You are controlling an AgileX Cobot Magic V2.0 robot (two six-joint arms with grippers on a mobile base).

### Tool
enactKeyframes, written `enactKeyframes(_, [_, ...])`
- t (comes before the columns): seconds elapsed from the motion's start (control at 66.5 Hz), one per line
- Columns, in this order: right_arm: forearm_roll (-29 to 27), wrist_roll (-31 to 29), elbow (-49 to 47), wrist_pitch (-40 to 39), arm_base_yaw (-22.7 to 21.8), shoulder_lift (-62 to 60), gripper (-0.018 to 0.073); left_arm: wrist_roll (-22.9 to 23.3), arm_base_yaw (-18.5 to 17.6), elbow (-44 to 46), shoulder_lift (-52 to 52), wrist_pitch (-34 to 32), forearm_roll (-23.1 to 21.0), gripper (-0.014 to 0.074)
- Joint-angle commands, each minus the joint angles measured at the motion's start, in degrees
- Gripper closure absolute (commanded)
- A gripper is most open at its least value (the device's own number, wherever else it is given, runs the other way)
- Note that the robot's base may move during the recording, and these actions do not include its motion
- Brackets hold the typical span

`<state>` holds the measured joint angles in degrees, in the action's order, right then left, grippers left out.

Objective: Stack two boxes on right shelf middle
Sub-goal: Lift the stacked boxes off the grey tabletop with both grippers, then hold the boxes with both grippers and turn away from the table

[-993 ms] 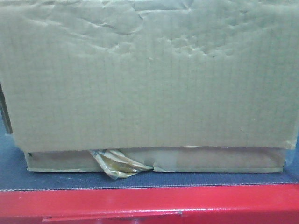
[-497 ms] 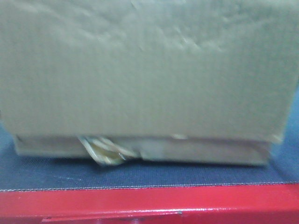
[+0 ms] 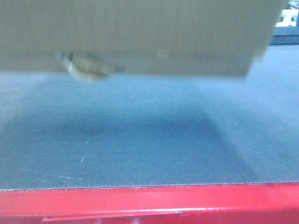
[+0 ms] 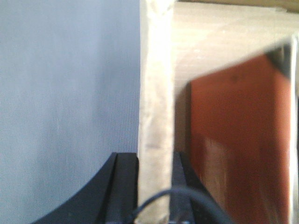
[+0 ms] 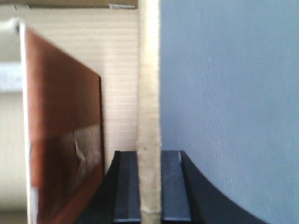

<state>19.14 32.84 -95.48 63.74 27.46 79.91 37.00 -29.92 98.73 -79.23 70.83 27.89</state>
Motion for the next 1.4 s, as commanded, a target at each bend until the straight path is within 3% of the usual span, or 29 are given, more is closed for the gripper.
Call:
enactKeyframes(0.0, [6.5,0.3,-3.4,-2.5,-0.4,-1.1,0.0724,0.7,-0.1,2.1,1.0,-1.2,3.8,0.0707])
enactKeyframes(0.12, [8.9,0.1,-6.2,-2.9,-0.4,-1.1,0.0724,0.7,-0.1,4.8,1.0,-2.5,5.1,0.0707])
enactKeyframes(0.542, [9.2,0.1,-6.8,-6.6,-0.4,-1.1,0.0724,0.7,-0.1,6.4,0.7,-7.6,6.3,0.0707])
enactKeyframes(1.384, [9.2,0.1,-6.8,-9.4,-0.4,-1.1,0.0724,0.7,-0.1,6.4,0.7,-7.5,6.3,0.0707])
